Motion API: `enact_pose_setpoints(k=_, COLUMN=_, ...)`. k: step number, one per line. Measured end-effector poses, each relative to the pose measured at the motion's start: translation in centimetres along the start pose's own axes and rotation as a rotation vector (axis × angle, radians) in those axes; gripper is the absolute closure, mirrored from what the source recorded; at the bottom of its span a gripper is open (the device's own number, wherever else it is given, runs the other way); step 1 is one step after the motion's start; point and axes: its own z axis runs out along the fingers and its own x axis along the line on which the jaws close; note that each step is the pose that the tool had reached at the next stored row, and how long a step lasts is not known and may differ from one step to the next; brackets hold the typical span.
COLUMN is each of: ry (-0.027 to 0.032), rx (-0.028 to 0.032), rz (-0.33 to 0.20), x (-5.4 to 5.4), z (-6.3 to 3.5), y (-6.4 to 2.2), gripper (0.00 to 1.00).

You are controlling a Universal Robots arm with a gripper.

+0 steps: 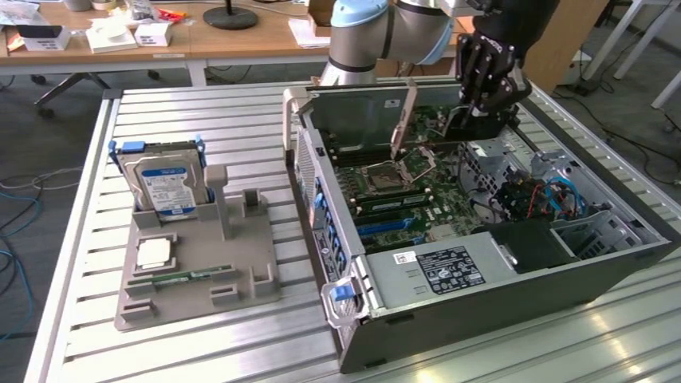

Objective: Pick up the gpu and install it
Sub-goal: 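Insert the gpu into the slot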

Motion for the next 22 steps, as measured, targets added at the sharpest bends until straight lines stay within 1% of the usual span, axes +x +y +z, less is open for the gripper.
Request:
enact_pose_setpoints(k=2, ry=-0.0001, rx=0.0004, rz=0.0, x=0.02, z=0.0, y=0.36, gripper=0.74)
enact_pose_setpoints(k=6, ry=-0.0004, rx=0.0004, rz=0.0, x=0.03, z=0.01, y=0.43, gripper=0.74)
enact_pose_setpoints(k=7, ry=-0.0027, rx=0.0003, rz=0.0, x=0.03, z=0.02, y=0.43, gripper=0.74)
enact_pose_setpoints(k=9, ry=-0.0094, rx=0.0014, rz=0.0, x=0.04, z=0.03, y=0.49, gripper=0.74)
enact_pose_setpoints(k=10, ry=-0.011, rx=0.0021, rz=0.0, x=0.04, z=0.05, y=0.55, gripper=0.74)
enact_pose_setpoints(k=15, ry=-0.0115, rx=0.0025, rz=-0.001, x=0.11, z=0.24, y=0.65, gripper=0.74)
enact_pose_setpoints(k=22, ry=-0.0115, rx=0.0026, rz=-0.001, x=0.61, z=0.58, y=0.65, gripper=0.74)
